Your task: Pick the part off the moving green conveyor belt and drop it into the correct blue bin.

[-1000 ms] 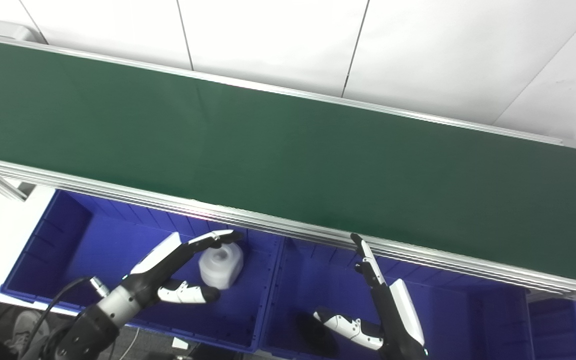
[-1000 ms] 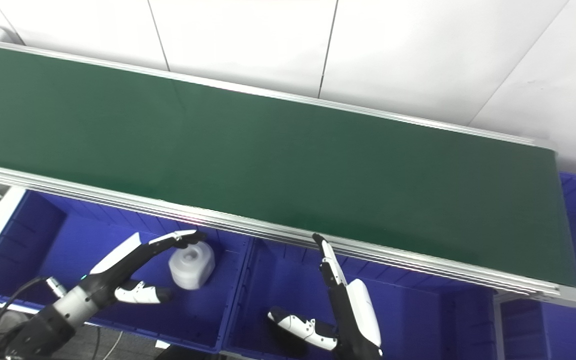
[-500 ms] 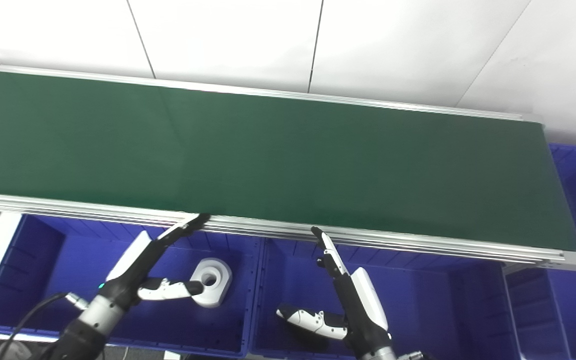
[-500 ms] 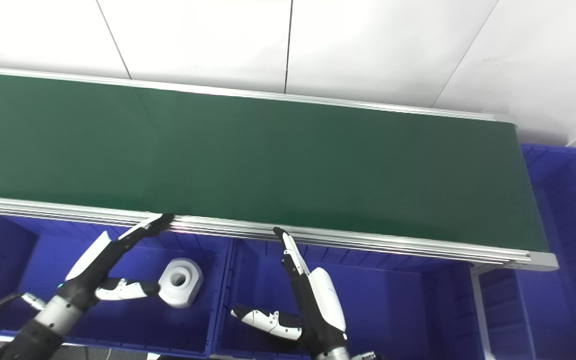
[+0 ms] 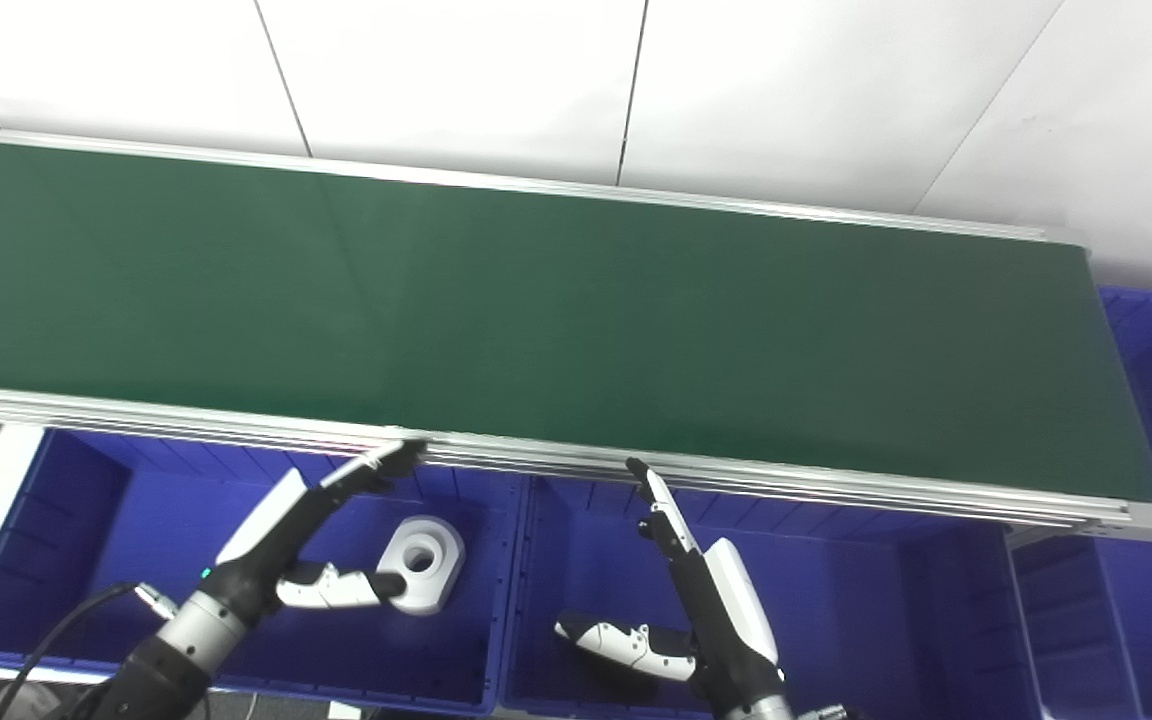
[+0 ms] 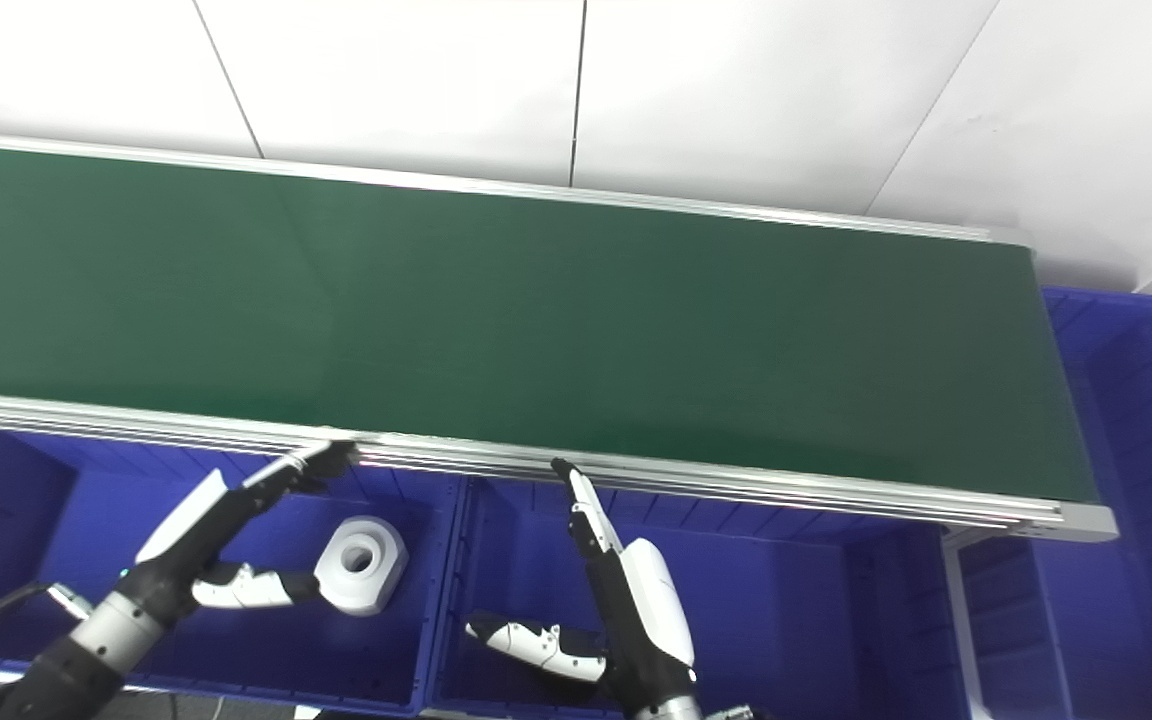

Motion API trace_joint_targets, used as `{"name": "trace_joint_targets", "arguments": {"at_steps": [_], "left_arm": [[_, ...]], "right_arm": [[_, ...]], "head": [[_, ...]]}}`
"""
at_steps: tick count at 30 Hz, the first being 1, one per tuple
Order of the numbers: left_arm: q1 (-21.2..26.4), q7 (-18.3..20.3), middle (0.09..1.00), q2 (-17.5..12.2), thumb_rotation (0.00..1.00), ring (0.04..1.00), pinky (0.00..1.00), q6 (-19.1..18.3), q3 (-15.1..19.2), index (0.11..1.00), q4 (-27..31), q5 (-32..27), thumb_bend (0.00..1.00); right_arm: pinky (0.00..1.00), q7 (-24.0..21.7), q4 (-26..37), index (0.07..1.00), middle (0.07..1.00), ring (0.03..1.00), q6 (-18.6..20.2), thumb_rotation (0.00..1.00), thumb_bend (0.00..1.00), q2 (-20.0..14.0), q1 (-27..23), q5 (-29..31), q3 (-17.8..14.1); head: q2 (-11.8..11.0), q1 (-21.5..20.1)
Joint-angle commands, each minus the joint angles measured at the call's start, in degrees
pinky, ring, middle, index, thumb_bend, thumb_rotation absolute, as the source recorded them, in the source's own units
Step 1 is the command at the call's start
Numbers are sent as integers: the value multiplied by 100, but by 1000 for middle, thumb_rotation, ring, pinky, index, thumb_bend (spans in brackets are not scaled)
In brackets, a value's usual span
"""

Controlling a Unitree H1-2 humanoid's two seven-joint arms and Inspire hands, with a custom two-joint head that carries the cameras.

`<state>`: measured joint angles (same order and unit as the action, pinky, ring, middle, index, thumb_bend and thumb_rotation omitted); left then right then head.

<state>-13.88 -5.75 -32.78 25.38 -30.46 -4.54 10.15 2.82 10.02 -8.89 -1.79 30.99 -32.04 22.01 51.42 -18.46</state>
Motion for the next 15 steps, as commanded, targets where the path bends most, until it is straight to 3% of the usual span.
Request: {"name": "trace_joint_targets", "arguments": {"at_steps": [1, 8, 15], "left_arm": [[-13, -364, 907, -218, 766, 867, 817, 154, -66, 909, 165, 184, 882], [18, -893, 912, -359, 757, 870, 813, 154, -493, 912, 213, 296, 839], [124, -1163, 893, -382, 721, 856, 798, 154, -717, 888, 154, 85, 794]], "right_arm": [[865, 66, 162, 1000, 1000, 966, -101, 588, 772, -6, 12, 4, 12], [877, 45, 101, 1000, 1000, 971, -113, 585, 775, -60, -52, 65, 6], [870, 53, 66, 1000, 1000, 970, -113, 574, 767, -67, -94, 69, 13]], "head": [[-24, 6], [-52, 78], [-55, 112]]}}
